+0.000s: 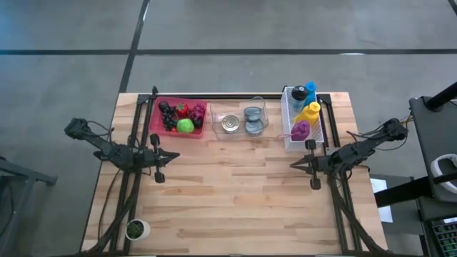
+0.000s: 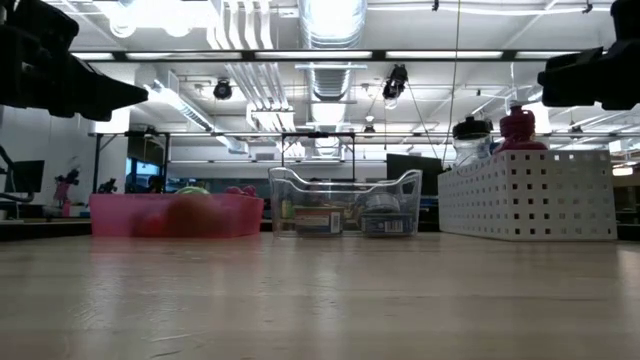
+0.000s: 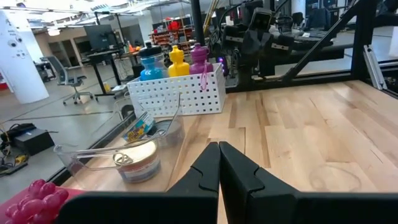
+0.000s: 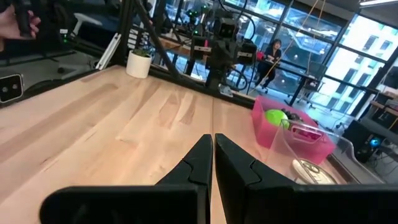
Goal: Pick & Place Food Item
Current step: Return to Home Position
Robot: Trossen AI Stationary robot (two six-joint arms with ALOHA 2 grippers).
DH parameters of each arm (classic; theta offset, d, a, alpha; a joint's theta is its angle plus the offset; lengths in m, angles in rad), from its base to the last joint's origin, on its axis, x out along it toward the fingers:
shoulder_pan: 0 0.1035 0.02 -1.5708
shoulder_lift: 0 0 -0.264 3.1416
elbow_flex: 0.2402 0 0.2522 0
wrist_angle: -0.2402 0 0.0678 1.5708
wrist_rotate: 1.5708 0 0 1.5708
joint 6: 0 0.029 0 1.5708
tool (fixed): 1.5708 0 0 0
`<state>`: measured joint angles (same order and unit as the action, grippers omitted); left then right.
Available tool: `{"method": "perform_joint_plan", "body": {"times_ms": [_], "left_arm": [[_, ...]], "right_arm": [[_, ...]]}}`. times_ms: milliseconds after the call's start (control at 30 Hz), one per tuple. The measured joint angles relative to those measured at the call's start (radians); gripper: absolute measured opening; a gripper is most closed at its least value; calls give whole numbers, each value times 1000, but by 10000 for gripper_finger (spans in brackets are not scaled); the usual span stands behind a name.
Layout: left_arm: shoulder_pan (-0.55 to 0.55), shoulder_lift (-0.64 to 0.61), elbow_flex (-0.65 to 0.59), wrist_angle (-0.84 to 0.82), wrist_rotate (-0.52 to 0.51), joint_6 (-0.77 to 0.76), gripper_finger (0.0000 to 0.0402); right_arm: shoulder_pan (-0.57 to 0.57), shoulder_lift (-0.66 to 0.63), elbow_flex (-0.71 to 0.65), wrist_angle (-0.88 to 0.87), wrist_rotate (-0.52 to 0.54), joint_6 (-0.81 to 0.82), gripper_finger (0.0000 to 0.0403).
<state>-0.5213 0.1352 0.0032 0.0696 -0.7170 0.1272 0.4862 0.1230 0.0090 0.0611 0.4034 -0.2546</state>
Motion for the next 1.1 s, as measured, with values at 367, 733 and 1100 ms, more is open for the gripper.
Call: {"method": "perform_joint_plan", "body": {"times_ms": [367, 733, 1100], "left_arm": [[0, 0, 0, 0, 3, 3, 6], [0, 0, 0, 0, 3, 3, 7], [0, 0, 0, 0, 3, 3, 10]], "right_arm": [[0, 42, 0, -1, -1, 0, 13], [0, 43, 0, -1, -1, 0, 13], [0, 43, 0, 0, -1, 0, 13]]}}
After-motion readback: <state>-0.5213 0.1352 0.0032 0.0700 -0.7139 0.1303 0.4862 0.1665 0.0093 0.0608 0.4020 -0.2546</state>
